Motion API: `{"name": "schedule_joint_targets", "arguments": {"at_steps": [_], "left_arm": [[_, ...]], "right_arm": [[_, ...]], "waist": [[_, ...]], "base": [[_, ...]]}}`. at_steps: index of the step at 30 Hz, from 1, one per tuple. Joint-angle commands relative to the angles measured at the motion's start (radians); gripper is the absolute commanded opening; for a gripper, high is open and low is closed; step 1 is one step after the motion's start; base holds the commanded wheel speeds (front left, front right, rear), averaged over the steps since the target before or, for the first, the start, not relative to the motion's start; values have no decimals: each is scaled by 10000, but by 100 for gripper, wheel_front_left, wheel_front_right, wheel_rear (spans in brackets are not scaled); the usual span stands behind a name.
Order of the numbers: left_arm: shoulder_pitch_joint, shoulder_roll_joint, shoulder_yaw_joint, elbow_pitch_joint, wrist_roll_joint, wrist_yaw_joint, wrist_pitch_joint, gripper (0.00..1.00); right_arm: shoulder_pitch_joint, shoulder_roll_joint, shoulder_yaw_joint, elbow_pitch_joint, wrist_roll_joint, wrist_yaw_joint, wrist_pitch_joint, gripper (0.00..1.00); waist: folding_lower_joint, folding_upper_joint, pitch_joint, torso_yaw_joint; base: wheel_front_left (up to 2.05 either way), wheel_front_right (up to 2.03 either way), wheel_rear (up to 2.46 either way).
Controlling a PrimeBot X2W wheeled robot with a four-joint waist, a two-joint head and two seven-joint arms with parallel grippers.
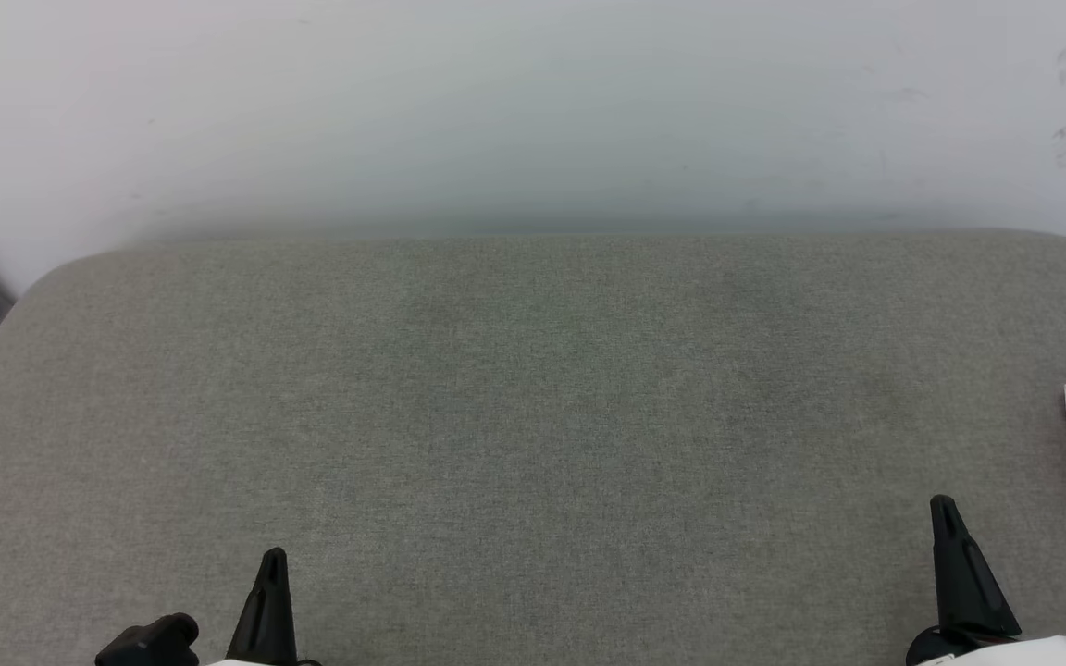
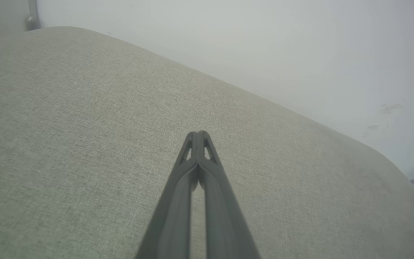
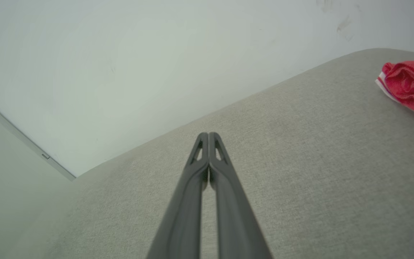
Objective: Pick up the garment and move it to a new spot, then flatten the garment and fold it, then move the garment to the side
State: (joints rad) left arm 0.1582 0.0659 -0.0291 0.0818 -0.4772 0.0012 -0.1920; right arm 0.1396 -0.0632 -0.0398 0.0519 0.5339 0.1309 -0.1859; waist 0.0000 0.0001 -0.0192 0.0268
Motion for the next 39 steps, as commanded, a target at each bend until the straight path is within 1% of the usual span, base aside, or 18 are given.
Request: {"name": "schedule_joint_targets", "arguments": {"at_steps": [1, 20, 39], "left_arm": [[-283, 95, 27, -64, -416, -69, 60, 0], [-939, 198, 178, 371, -3496, -408, 669, 0], [-1443, 238, 362, 723, -5971, -687, 1228, 0]], "right_arm": [[-311, -108, 8, -49, 417, -1, 57, 0], [-903, -192, -2, 455, 3314, -1, 685, 0], [-1370, -220, -67, 879, 5648, -1, 1248, 0]], "waist": [[0, -1, 2, -3], [0, -1, 43, -51], [0, -1, 84, -100]], "base": [[0, 0, 0], [0, 0, 0], [0, 0, 0]]}}
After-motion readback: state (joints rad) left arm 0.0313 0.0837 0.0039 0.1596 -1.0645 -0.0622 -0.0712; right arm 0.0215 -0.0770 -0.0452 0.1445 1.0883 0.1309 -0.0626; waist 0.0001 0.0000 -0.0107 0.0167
